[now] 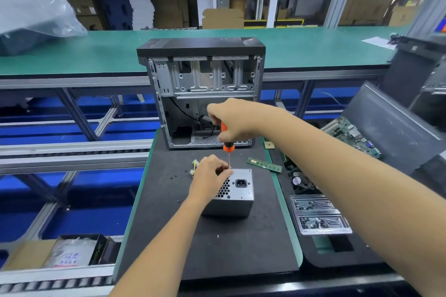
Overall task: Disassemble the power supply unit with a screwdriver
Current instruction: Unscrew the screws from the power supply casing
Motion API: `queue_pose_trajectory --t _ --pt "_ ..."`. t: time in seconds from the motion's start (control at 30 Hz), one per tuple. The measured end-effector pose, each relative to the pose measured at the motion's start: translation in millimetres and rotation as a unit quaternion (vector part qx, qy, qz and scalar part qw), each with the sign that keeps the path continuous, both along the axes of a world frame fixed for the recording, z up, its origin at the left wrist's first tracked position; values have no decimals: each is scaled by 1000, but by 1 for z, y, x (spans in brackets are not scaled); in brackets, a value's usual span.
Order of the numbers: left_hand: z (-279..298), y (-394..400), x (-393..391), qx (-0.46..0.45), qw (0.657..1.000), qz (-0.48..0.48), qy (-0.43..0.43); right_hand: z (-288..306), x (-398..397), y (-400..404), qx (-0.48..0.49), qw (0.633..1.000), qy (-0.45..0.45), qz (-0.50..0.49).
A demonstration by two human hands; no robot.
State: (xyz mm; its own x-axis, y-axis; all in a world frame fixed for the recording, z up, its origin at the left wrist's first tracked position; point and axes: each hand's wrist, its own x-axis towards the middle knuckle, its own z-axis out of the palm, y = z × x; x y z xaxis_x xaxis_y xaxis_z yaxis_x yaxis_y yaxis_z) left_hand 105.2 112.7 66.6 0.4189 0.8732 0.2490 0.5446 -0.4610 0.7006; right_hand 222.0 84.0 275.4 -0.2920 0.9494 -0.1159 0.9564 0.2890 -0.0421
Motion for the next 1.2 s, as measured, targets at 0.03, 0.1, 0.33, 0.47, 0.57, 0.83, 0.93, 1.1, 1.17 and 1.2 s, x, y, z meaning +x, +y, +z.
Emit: queue_pose_trajectory --t 0.03,0.1,0.33,0.47,0.57,0.83,0.93,1.1,1.17,1.2 --pt "0 0 0 -4 1000 0 -1 0 0 0 -13 999 23 21" --pt "0 1 0 -10 1000 -1 1 2 -1 -1 -38 997 56 48" --pt "2 -1 0 -6 1000 4 6 3 -6 -5 35 990 -130 -43" --pt "1 0 -1 -9 1000 1 5 0 -10 -3 15 997 -76 -25" --pt "2 -1 0 -12 1000 -2 3 8 -5 -5 -44 997 59 -11" --pt "4 -3 0 -12 1000 4 7 1 -10 -6 37 991 -100 -76" --pt "4 -3 0 -7 1000 3 11 1 -8 -2 12 997 -56 -53" --pt "4 -2 -1 -4 1000 0 7 8 2 -7 -50 996 69 -27" --pt "3 -2 -1 -2 1000 1 10 6 2 -7 -42 993 103 -34" --pt "3 -2 0 0 1000 1 12 4 1 -7 -31 992 120 -40"
